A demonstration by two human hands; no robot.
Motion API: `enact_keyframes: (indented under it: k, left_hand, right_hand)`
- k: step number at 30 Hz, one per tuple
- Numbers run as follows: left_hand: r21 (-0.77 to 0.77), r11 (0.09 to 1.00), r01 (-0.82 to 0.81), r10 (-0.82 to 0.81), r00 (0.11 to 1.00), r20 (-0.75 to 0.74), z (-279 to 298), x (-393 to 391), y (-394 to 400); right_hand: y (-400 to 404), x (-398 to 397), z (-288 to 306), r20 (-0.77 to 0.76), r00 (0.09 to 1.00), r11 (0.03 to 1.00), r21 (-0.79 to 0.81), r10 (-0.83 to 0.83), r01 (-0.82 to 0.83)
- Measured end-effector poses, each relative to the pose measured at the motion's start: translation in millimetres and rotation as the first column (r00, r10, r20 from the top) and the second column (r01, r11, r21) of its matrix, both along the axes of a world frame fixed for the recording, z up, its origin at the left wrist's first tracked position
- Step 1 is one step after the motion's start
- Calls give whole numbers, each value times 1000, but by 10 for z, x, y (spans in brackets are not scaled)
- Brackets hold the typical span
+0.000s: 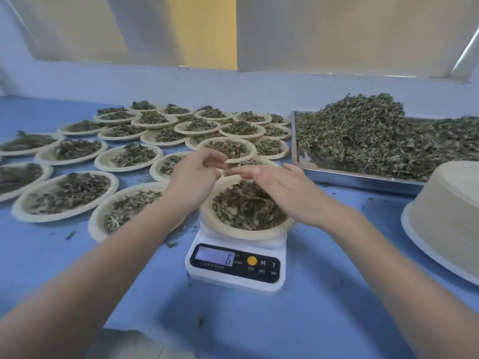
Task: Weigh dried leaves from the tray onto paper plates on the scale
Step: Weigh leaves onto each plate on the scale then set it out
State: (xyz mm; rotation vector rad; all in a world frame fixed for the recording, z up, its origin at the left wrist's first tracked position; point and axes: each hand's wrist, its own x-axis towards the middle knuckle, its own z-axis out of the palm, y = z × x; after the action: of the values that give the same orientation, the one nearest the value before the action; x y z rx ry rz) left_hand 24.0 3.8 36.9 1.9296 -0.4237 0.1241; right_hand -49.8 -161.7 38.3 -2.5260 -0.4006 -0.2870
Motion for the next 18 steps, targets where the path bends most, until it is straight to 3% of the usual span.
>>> enact_keyframes:
  k: [3,11,18]
  left_hand:
    - [-70,997,-31,30,999,-15,-68,-39,65]
    - [-49,999,-15,17,998,58,-117,-115,23]
    - [-10,1000,16,-16,1000,13,-162,-124,-27]
  right_hand:
    - [-49,-24,1,70,997,986,167,-32,20]
    - [-131,-47,-99,20,991,974,187,-135,129]
    - [-163,-84,-179,-7,980,944,267,-201,195]
